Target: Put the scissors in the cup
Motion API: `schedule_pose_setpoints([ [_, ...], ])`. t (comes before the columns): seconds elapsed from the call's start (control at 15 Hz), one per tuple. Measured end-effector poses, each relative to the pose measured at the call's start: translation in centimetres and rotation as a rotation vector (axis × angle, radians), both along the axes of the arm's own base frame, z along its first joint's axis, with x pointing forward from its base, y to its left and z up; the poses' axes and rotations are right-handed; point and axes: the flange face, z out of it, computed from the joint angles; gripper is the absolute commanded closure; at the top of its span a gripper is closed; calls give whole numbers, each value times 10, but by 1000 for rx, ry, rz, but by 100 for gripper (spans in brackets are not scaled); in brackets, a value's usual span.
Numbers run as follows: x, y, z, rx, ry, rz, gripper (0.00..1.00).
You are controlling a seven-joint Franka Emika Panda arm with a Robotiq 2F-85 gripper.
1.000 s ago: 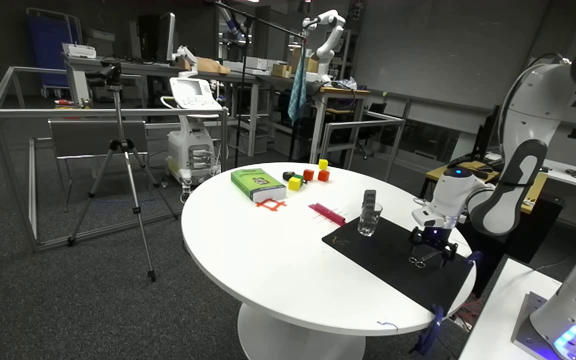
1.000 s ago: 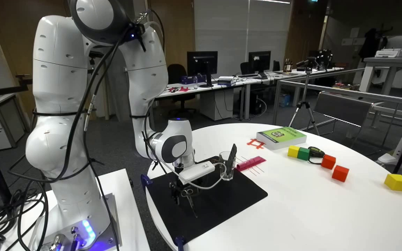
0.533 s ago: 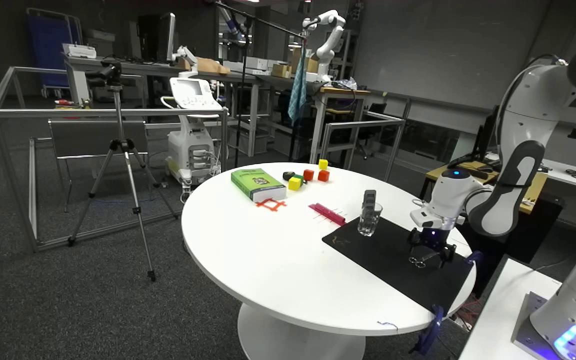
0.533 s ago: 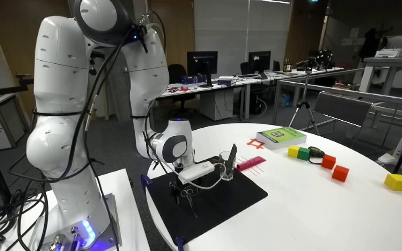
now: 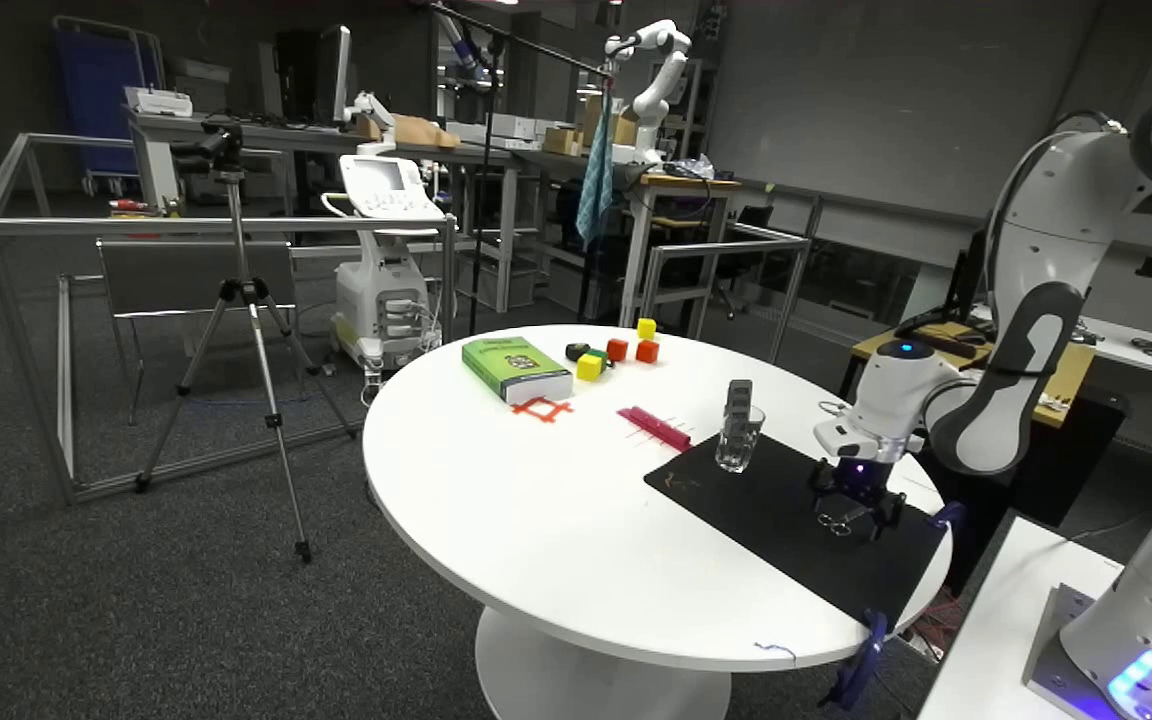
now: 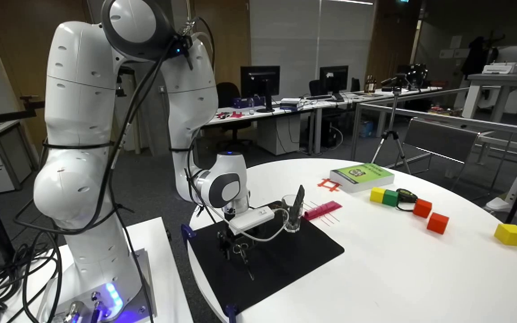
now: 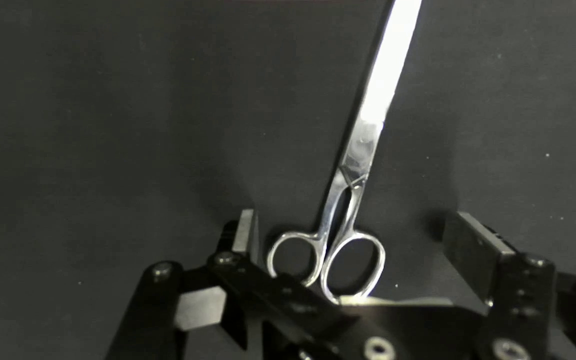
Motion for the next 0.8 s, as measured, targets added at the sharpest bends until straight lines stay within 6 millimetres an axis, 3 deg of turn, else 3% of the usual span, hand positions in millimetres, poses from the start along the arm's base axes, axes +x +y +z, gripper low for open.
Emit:
schedule_pose_setpoints([
  [0.07, 1, 1, 0, 1, -2, -2, 25],
  [0.2, 3, 1, 1, 1, -6, -3, 32],
  [0.4, 9, 0, 5, 0, -21, -2, 58],
  [0.67, 13, 0, 9, 0, -36, -2, 77],
  [0.8, 15, 0, 11, 0, -40, -2, 94],
])
